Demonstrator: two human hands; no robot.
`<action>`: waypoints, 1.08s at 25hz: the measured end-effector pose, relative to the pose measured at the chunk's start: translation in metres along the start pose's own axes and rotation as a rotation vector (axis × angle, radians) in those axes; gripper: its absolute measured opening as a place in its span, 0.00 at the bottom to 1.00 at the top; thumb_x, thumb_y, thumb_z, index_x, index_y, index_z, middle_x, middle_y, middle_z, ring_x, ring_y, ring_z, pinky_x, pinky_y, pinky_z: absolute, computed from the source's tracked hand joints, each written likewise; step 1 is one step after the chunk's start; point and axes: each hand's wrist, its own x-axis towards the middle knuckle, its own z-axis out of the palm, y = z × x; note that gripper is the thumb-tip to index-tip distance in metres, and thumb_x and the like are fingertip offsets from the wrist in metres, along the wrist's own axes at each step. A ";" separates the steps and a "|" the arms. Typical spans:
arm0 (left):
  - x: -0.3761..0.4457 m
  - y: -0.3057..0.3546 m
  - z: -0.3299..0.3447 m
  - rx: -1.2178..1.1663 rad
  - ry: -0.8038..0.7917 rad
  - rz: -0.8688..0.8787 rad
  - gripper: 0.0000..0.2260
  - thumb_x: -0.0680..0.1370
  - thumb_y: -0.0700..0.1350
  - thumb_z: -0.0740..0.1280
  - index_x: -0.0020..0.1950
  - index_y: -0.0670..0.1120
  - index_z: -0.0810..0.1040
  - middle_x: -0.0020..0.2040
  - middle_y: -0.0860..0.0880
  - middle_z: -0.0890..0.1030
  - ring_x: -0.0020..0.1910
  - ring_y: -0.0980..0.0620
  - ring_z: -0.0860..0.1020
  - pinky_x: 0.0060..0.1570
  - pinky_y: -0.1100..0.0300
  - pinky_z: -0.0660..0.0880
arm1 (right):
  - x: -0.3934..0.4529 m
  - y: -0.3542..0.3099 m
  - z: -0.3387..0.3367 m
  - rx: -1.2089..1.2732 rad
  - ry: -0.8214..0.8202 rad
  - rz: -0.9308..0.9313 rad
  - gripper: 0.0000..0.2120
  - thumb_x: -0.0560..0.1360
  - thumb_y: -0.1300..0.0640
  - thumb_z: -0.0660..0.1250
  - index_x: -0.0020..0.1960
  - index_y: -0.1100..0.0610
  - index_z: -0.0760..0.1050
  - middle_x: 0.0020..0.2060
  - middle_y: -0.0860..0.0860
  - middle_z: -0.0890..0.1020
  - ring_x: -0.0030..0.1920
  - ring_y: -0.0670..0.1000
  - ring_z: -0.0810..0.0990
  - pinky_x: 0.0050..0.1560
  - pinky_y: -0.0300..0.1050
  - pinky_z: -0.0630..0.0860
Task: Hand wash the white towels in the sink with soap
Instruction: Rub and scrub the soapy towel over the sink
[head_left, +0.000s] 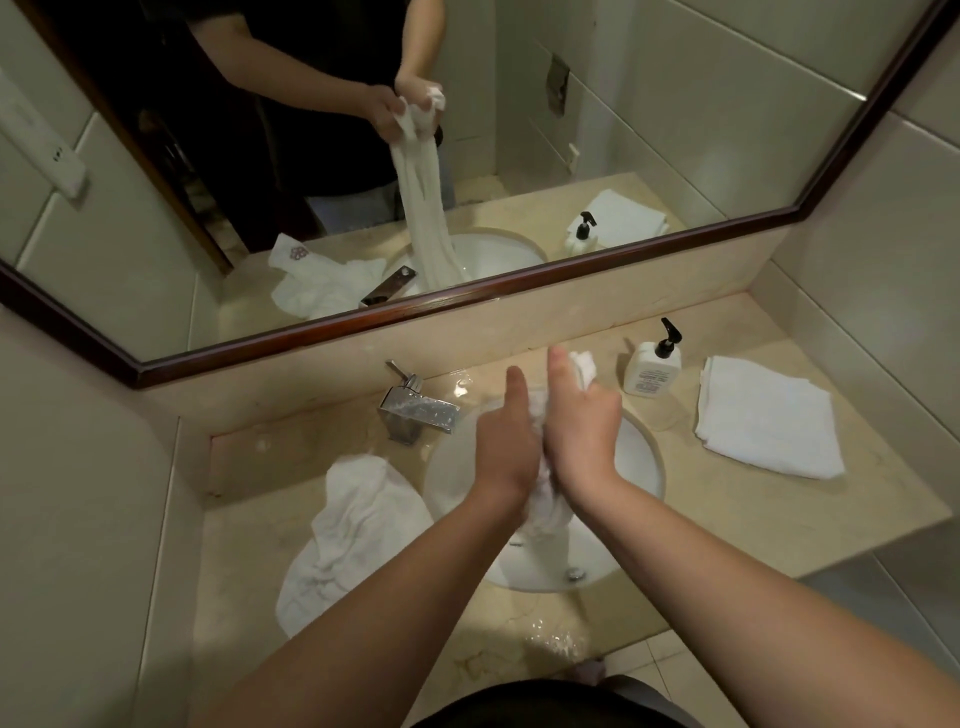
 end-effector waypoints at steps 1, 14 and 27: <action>0.003 0.003 0.001 0.019 0.020 0.011 0.28 0.81 0.65 0.56 0.31 0.47 0.74 0.25 0.53 0.77 0.31 0.53 0.77 0.43 0.52 0.74 | 0.002 -0.002 0.001 0.024 0.019 0.002 0.24 0.77 0.42 0.66 0.29 0.57 0.72 0.25 0.52 0.75 0.29 0.51 0.74 0.34 0.51 0.73; 0.021 0.012 0.007 -0.078 0.008 -0.049 0.27 0.78 0.68 0.58 0.35 0.46 0.73 0.31 0.48 0.75 0.34 0.49 0.75 0.41 0.53 0.72 | 0.008 -0.010 0.001 -0.104 -0.073 -0.188 0.19 0.80 0.50 0.63 0.33 0.55 0.71 0.27 0.51 0.74 0.30 0.52 0.72 0.36 0.45 0.68; 0.041 0.014 0.010 -0.086 0.038 -0.106 0.27 0.79 0.68 0.58 0.45 0.43 0.77 0.40 0.47 0.80 0.43 0.47 0.81 0.56 0.46 0.78 | 0.010 -0.004 0.013 0.017 -0.049 -0.040 0.26 0.79 0.45 0.65 0.25 0.55 0.67 0.17 0.46 0.68 0.21 0.45 0.67 0.28 0.43 0.66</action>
